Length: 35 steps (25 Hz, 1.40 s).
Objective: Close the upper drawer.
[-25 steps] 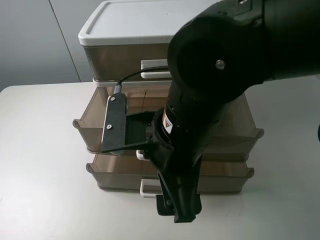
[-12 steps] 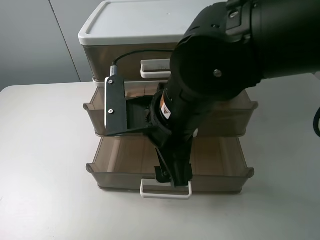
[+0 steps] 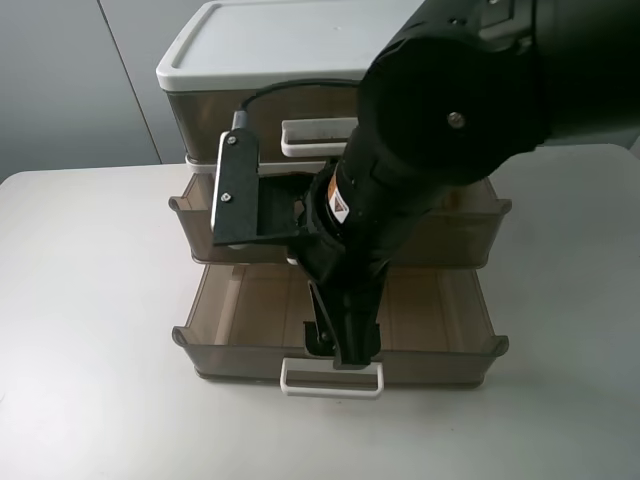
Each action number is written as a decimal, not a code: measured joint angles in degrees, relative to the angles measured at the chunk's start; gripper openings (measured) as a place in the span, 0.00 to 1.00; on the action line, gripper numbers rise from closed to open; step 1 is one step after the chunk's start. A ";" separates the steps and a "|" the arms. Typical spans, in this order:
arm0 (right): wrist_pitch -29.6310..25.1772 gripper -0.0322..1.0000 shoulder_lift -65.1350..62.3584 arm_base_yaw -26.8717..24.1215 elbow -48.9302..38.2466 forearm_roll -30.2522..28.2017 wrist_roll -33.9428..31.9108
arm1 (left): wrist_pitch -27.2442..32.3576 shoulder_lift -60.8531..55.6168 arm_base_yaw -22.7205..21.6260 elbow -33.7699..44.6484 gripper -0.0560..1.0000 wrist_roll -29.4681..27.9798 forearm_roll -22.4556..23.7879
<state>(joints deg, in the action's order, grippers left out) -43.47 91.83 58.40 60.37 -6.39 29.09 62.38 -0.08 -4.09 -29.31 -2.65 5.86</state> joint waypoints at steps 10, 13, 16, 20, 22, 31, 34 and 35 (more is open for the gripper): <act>-5.92 0.71 -3.79 2.54 -1.64 6.39 -0.77 | 0.00 0.00 0.00 0.00 0.75 0.00 0.00; -5.41 0.71 -3.79 2.54 -4.47 6.89 -0.77 | 0.00 0.00 0.00 0.00 0.75 0.00 0.00; -4.29 0.71 -3.79 2.30 -6.52 5.96 -0.18 | 0.00 0.00 0.00 0.00 0.75 0.00 0.00; -1.55 0.71 -3.79 0.99 -6.87 3.63 -0.56 | 0.00 0.00 0.00 0.00 0.75 0.00 0.00; -0.76 0.71 -3.67 0.77 -6.87 2.87 -0.56 | 0.00 0.00 0.00 0.00 0.75 0.00 0.00; 5.46 0.71 -1.53 -1.91 -6.87 -0.22 -2.07 | 0.00 0.00 0.00 0.00 0.75 0.00 0.00; 8.54 0.71 -1.53 -2.09 -6.87 -0.89 -2.50 | 0.00 0.00 0.00 0.00 0.75 0.00 0.00; 9.16 0.71 -1.53 -2.09 -6.87 -1.15 -2.50 | 0.00 0.00 0.00 0.00 0.75 0.00 0.00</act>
<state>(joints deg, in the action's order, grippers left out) -34.31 90.31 56.30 53.50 -7.54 26.59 62.38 -0.08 -4.09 -29.31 -2.65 5.86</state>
